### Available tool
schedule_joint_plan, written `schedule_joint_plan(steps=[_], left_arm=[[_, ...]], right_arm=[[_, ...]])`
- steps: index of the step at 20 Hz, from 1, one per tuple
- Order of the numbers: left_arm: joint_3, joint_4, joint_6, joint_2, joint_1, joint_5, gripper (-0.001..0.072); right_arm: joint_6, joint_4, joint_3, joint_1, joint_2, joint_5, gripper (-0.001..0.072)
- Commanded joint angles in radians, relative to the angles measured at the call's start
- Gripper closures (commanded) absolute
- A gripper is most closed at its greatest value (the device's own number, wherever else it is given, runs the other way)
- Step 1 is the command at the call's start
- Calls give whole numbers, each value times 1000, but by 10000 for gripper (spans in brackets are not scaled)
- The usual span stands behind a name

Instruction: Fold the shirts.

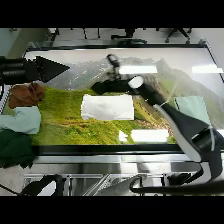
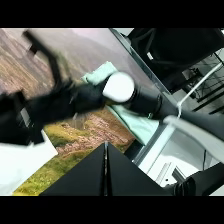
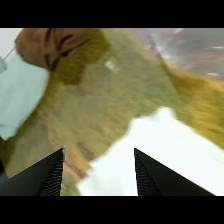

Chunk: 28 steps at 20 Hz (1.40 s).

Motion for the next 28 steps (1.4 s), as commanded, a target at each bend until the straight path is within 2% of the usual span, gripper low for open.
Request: schedule_joint_plan(steps=[1,3,4,5,8,13,16,17,18,19,25,28], left_arm=[[-7,-2,5,4,-1,-2,694],[-7,-2,5,4,-1,-2,694],[-7,-2,5,4,-1,-2,693],[-7,-2,5,4,-1,-2,693],[-7,-2,5,4,-1,-2,693],[-7,-1,5,4,-1,-1,694],[-7,-1,5,4,-1,-1,694],[-7,-1,6,4,-1,-1,694],[-7,-1,5,4,-1,-1,694],[-7,-1,5,4,-1,-1,694],[-7,-1,6,4,-1,-2,693],[-7,-1,6,4,-1,-2,693]], right_arm=[[235,-222,-1,-258,59,328,236],[325,-296,-11,-365,34,432,234],[336,-302,-18,-401,11,470,179],[346,-302,-26,-425,-16,503,89],[345,-298,-30,-430,-104,543,80],[325,-271,-30,-360,-228,514,82],[285,-197,-30,-314,-273,497,100],[266,-172,-30,-305,-277,493,326],[229,-132,-29,-304,-277,494,605],[203,-75,-28,-307,-271,496,675],[189,127,147,-447,-102,519,691],[291,132,259,-591,-11,510,691]])
